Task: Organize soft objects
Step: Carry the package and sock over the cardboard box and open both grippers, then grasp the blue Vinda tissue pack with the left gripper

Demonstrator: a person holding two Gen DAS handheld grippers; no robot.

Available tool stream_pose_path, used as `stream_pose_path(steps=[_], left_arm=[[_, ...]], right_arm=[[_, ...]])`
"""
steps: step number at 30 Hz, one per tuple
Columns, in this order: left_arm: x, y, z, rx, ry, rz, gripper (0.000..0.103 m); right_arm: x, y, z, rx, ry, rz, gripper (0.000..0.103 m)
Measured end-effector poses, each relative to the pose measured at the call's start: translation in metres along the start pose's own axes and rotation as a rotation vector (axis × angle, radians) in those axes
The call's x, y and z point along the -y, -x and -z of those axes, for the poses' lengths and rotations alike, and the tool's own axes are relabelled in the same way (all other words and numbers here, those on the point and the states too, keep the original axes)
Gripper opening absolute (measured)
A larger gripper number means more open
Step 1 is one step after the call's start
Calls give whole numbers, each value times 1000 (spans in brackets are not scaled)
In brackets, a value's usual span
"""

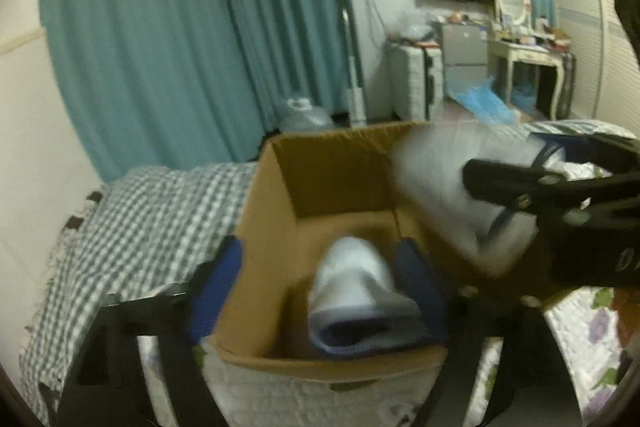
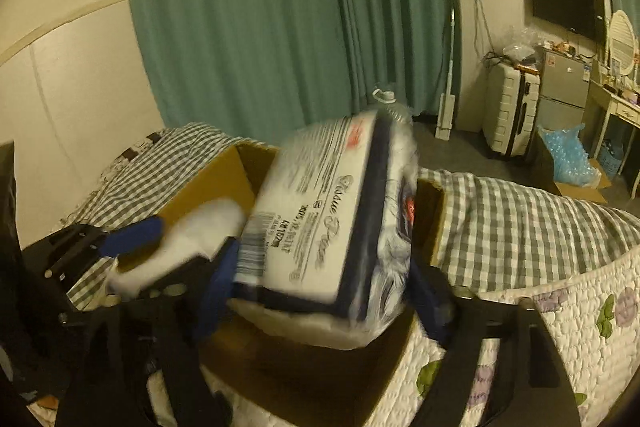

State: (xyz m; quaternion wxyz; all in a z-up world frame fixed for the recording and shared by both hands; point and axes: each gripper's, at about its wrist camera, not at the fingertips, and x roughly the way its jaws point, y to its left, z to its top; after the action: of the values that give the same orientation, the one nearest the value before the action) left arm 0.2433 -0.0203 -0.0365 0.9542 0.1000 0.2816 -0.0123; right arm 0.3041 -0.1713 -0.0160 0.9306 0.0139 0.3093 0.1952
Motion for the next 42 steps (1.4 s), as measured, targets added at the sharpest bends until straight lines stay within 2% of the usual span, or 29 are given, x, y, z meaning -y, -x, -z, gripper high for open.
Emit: stream_pose_path(steps=[3, 8, 14, 17, 20, 24, 30, 34, 39, 42], left_arm=[[-7, 12, -4, 1, 8, -18, 83], [-20, 69, -17, 56, 29, -40, 84], [-43, 170, -41, 169, 67, -61, 85], [-49, 208, -42, 194, 72, -69, 87], [-52, 237, -29, 182, 80, -73, 87], [-50, 247, -2, 130, 109, -69, 87], [-43, 222, 52, 18, 157, -56, 87], [-32, 201, 87, -23, 194, -76, 87], [-22, 158, 132, -94, 245, -64, 87], [-10, 130, 152, -157, 221, -43, 87]], right_arm=[[1, 8, -2, 19, 2, 20, 87], [-7, 56, -15, 73, 13, 36, 90], [-29, 154, -35, 152, 63, 58, 95], [-40, 206, -41, 194, 106, 84, 95], [-47, 245, -35, 216, 129, 107, 96], [-56, 277, -12, 210, 147, 92, 96], [-66, 264, 44, 136, 171, 47, 96], [-70, 226, 88, 25, 203, 9, 96], [-61, 173, 131, -70, 207, 14, 96], [-58, 149, 149, -99, 218, 47, 96]])
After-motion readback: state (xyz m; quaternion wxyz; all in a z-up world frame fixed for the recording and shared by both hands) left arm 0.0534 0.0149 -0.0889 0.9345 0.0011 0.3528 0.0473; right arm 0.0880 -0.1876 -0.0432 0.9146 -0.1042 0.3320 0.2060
